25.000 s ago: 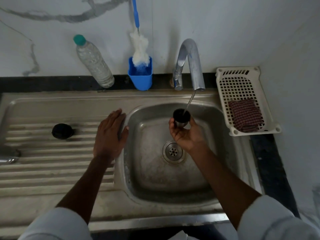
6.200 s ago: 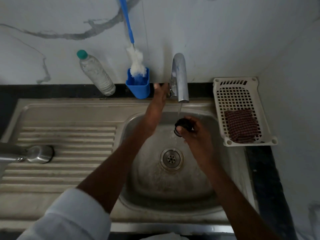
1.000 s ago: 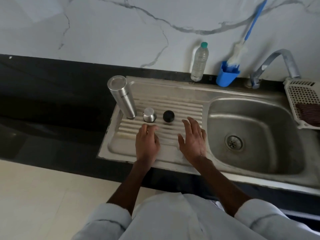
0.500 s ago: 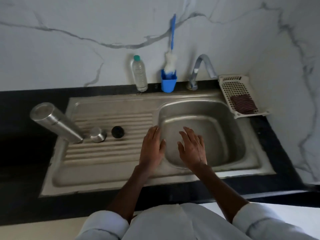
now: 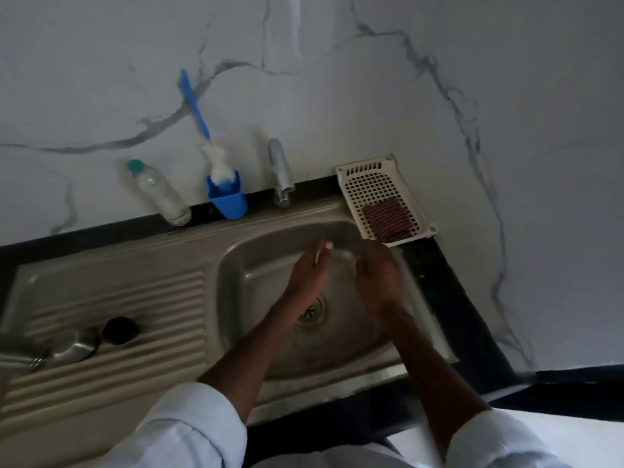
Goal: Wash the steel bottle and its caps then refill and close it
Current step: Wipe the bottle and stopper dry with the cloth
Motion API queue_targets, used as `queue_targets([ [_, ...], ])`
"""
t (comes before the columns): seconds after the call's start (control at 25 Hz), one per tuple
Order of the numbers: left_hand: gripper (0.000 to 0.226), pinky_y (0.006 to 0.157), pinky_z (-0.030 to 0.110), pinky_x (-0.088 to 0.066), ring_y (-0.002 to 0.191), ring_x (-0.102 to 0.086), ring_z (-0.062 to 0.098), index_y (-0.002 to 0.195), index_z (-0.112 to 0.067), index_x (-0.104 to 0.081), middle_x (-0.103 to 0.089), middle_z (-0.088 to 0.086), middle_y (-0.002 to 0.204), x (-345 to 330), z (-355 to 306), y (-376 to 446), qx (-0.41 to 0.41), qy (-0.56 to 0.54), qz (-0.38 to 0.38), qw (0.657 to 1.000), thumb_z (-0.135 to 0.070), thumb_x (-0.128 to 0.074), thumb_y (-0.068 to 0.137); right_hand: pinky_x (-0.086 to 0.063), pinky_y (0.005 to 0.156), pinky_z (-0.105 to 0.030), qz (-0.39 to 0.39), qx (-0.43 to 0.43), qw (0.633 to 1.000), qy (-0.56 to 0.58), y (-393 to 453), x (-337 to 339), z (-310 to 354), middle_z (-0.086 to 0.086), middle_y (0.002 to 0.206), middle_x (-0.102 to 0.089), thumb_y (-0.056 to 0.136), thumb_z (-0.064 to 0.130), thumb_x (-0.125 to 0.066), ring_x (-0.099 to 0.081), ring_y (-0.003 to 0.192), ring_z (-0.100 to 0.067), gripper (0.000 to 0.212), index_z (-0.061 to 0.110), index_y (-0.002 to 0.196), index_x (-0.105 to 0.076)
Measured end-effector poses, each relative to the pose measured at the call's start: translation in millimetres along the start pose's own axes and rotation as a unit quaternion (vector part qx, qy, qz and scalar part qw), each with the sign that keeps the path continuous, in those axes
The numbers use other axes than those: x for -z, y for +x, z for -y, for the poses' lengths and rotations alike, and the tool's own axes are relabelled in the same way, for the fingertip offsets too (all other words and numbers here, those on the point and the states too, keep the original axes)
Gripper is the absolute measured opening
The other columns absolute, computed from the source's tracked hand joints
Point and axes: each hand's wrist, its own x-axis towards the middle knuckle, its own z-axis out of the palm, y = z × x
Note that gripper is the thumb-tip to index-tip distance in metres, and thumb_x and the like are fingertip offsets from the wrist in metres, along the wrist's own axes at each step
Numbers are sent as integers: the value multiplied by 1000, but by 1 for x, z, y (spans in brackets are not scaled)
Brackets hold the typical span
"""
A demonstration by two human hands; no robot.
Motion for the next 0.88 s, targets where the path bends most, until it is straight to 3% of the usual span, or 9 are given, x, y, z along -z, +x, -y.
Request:
queue_targets([
  [0.12, 44, 88, -2, -34, 122, -51, -1, 145, -4, -54, -52, -5, 133, -36, -43, 21, 26, -97, -7, 995, -29, -35, 115, -52, 99, -40, -7, -3, 1000, 29, 53, 19, -27, -10, 124, -71, 92, 17, -59, -66, 116, -32, 33, 14, 123, -71],
  [0.2, 44, 100, 2, -33, 129, -44, 1, 151, -9, -45, -46, -8, 139, -57, -62, 28, 58, -168, 11, 984, -28, -27, 116, -47, 109, -41, 17, 39, 999, -2, 87, 21, -43, -8, 135, -64, 91, 20, -53, -58, 129, -32, 41, 20, 129, -67],
  [0.28, 39, 107, 15, -38, 117, -55, -6, 143, -25, -45, -50, -16, 135, -76, -69, 40, 91, -217, 24, 972, -37, -21, 115, -48, 108, -45, 47, 61, 996, -47, 117, 16, -56, -7, 137, -61, 89, 17, -58, -57, 129, -33, 41, 24, 129, -66],
  [0.36, 47, 98, 15, -50, 93, -66, -13, 138, -23, -54, -61, -7, 134, -92, -66, 55, 113, -269, 39, 956, -44, -20, 114, -50, 102, -49, 101, 16, 989, -109, 140, 12, -64, -7, 140, -57, 91, 28, -64, -56, 127, -32, 41, 25, 132, -63],
  [0.4, 53, 86, 12, -55, 88, -70, -9, 138, -18, -58, -64, 0, 136, -96, -62, 61, 125, -282, 35, 951, -46, -21, 113, -50, 102, -51, 130, -13, 981, -145, 149, 8, -65, -7, 145, -53, 91, 38, -67, -54, 130, -33, 48, 24, 136, -58],
  [0.48, 61, 67, 9, -53, 88, -72, 0, 140, -12, -62, -70, 8, 134, -97, -53, 70, 135, -267, 25, 954, -51, -24, 112, -47, 104, -55, 171, -50, 962, -205, 156, 0, -69, -9, 153, -43, 85, 50, -73, -48, 135, -35, 69, 23, 144, -49],
  [0.56, 61, 62, 8, -51, 84, -74, -3, 137, -14, -63, -74, 0, 119, -94, -49, 73, 146, -242, 33, 959, -53, -25, 111, -46, 106, -55, 172, -54, 958, -224, 160, -6, -72, -9, 156, -38, 79, 47, -81, -45, 136, -36, 79, 23, 146, -47],
  [0.76, 53, 68, 15, -50, 76, -71, -9, 129, -23, -63, -74, -14, 103, -87, -42, 85, 193, -277, 54, 940, -55, -24, 111, -47, 96, -34, 76, -16, 993, -85, 162, -5, -75, 0, 132, -63, 93, 36, -68, -61, 116, -26, 26, 31, 118, -73],
  [0.88, 49, 76, 21, -48, 87, -71, -8, 120, -29, -65, -75, -20, 100, -86, -43, 83, 181, -274, 66, 942, -54, -24, 111, -48, 73, -23, 0, -71, 998, -3, 164, 11, -65, 2, 104, -76, 97, 27, -61, -70, 93, -20, 18, 27, 100, -78],
])
